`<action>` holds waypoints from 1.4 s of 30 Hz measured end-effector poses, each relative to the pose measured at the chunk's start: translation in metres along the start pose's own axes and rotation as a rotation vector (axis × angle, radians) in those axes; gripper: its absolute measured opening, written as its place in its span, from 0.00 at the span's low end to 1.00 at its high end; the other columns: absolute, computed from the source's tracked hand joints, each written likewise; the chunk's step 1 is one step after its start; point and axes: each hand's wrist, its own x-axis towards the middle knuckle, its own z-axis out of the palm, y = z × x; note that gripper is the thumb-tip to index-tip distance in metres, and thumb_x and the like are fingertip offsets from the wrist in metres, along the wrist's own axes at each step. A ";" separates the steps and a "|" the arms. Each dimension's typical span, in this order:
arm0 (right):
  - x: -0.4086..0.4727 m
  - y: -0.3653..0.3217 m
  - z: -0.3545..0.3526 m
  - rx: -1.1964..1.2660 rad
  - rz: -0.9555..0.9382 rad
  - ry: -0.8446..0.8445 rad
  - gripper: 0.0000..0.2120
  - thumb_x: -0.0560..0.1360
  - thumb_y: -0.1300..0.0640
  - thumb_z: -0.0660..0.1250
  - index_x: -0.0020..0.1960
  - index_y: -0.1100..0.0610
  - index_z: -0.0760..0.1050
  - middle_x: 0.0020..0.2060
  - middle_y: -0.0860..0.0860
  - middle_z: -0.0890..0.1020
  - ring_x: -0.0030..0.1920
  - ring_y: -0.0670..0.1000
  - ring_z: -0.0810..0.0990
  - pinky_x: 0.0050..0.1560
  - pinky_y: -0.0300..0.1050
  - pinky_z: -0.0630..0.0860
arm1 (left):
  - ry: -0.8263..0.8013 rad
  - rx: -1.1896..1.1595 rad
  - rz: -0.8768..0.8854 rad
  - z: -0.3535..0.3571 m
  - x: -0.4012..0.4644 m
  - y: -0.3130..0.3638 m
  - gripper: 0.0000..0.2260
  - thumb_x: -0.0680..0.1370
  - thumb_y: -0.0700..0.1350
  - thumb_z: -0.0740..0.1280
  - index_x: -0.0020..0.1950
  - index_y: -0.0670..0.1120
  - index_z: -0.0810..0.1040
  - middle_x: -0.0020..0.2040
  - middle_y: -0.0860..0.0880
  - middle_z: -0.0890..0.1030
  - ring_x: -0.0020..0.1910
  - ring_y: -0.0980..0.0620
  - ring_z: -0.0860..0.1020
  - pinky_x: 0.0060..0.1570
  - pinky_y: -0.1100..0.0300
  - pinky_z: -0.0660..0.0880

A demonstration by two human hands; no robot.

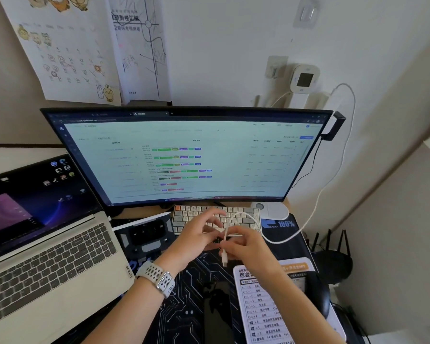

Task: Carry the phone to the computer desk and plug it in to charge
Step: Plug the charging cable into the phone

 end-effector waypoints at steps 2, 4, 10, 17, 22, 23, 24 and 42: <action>0.001 -0.009 0.000 0.003 0.004 0.033 0.12 0.73 0.63 0.70 0.54 0.57 0.71 0.35 0.59 0.85 0.36 0.54 0.85 0.44 0.45 0.82 | -0.001 0.117 0.064 0.001 -0.001 0.002 0.20 0.76 0.33 0.67 0.57 0.59 0.78 0.54 0.46 0.75 0.49 0.51 0.77 0.42 0.60 0.80; 0.001 -0.019 0.001 -0.020 -0.026 0.059 0.15 0.73 0.63 0.70 0.54 0.55 0.67 0.32 0.57 0.84 0.35 0.54 0.84 0.46 0.47 0.83 | 0.046 0.335 0.156 0.001 0.000 0.003 0.19 0.75 0.36 0.70 0.57 0.58 0.78 0.54 0.51 0.76 0.51 0.53 0.76 0.44 0.63 0.78; 0.006 -0.052 0.003 0.127 -0.180 0.060 0.08 0.78 0.64 0.63 0.47 0.60 0.81 0.35 0.54 0.85 0.38 0.50 0.84 0.43 0.38 0.80 | 0.218 0.259 0.293 0.007 0.002 0.026 0.19 0.79 0.40 0.64 0.44 0.67 0.78 0.46 0.51 0.78 0.46 0.53 0.79 0.39 0.55 0.82; 0.006 -0.088 -0.001 -0.052 -0.444 0.169 0.08 0.76 0.62 0.67 0.42 0.54 0.83 0.31 0.59 0.80 0.33 0.47 0.76 0.35 0.42 0.75 | 0.261 0.211 0.358 0.009 0.006 0.062 0.11 0.79 0.45 0.64 0.54 0.61 0.80 0.46 0.47 0.83 0.43 0.48 0.81 0.36 0.53 0.81; 0.009 -0.098 -0.008 -0.109 -0.460 0.253 0.12 0.78 0.58 0.64 0.41 0.64 0.78 0.28 0.51 0.73 0.32 0.49 0.71 0.37 0.48 0.72 | 0.188 0.195 0.354 0.013 0.000 0.069 0.15 0.79 0.43 0.65 0.62 0.60 0.77 0.43 0.57 0.82 0.41 0.58 0.80 0.35 0.62 0.80; 0.009 -0.097 -0.009 -0.095 -0.456 0.238 0.12 0.79 0.58 0.63 0.42 0.65 0.78 0.30 0.56 0.74 0.34 0.52 0.72 0.39 0.52 0.74 | 0.180 0.194 0.354 0.014 -0.001 0.069 0.14 0.79 0.44 0.65 0.62 0.58 0.77 0.41 0.58 0.81 0.40 0.60 0.79 0.36 0.61 0.80; 0.009 -0.096 -0.009 -0.078 -0.453 0.224 0.12 0.79 0.58 0.62 0.43 0.66 0.78 0.32 0.61 0.75 0.36 0.54 0.74 0.41 0.55 0.76 | 0.177 0.192 0.353 0.014 -0.001 0.069 0.13 0.79 0.44 0.65 0.62 0.55 0.78 0.40 0.59 0.80 0.40 0.61 0.79 0.36 0.60 0.81; 0.010 -0.069 -0.018 -0.083 -0.451 0.212 0.14 0.80 0.61 0.60 0.37 0.57 0.77 0.35 0.58 0.73 0.37 0.50 0.71 0.40 0.42 0.72 | 0.019 0.666 -0.365 0.006 0.003 -0.053 0.12 0.79 0.51 0.63 0.50 0.43 0.70 0.33 0.49 0.71 0.31 0.51 0.70 0.43 0.50 0.80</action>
